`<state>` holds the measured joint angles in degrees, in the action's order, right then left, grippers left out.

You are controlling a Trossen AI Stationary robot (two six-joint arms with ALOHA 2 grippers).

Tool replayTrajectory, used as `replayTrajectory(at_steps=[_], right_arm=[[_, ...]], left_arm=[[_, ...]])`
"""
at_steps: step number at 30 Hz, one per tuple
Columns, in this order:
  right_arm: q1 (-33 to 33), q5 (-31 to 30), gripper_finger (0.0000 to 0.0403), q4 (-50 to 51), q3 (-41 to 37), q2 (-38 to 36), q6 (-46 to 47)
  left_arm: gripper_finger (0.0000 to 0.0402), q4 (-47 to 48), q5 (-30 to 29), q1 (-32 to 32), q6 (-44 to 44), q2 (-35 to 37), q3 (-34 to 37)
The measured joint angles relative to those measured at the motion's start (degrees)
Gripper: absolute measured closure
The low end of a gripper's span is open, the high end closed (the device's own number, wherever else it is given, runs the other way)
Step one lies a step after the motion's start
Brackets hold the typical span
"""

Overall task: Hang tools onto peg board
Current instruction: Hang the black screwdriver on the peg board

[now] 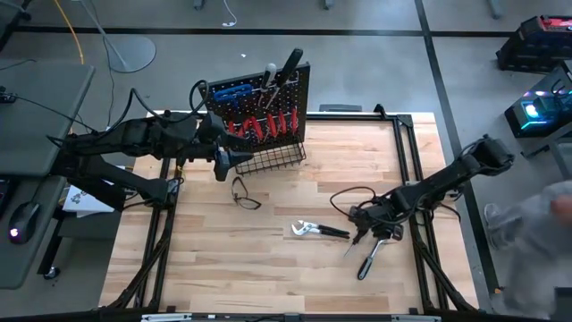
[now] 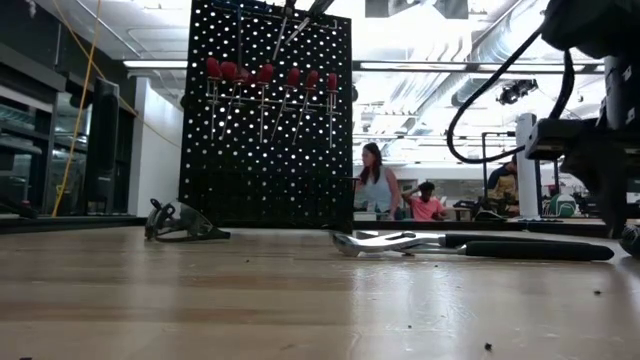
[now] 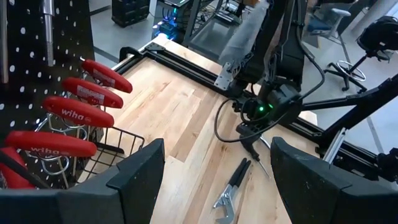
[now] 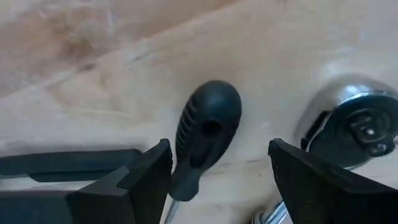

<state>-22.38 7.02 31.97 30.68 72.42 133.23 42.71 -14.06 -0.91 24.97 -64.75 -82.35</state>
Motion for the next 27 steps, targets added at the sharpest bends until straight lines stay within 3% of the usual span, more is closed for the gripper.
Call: replayTrajectory(at_steps=[14,18,23,27], right_arm=[[1.60,3.11,0.0157,-8.39,0.48,10.28,0.39],[1.70,4.28,0.0214,-6.33,0.61,11.21,0.45],[1.69,4.49,0.0351,-2.70,0.85,11.21,-0.33],[1.65,3.17,0.0358,-2.49,0.99,10.61,-4.69]], left_arm=[[0.0133,0.98,0.02,0.02,0.46,0.00,0.02],[0.0133,1.02,0.04,0.00,0.92,0.00,0.02],[0.0133,1.01,0.04,0.02,0.92,0.00,0.02],[0.0133,1.01,0.04,0.02,0.92,0.00,0.02]])
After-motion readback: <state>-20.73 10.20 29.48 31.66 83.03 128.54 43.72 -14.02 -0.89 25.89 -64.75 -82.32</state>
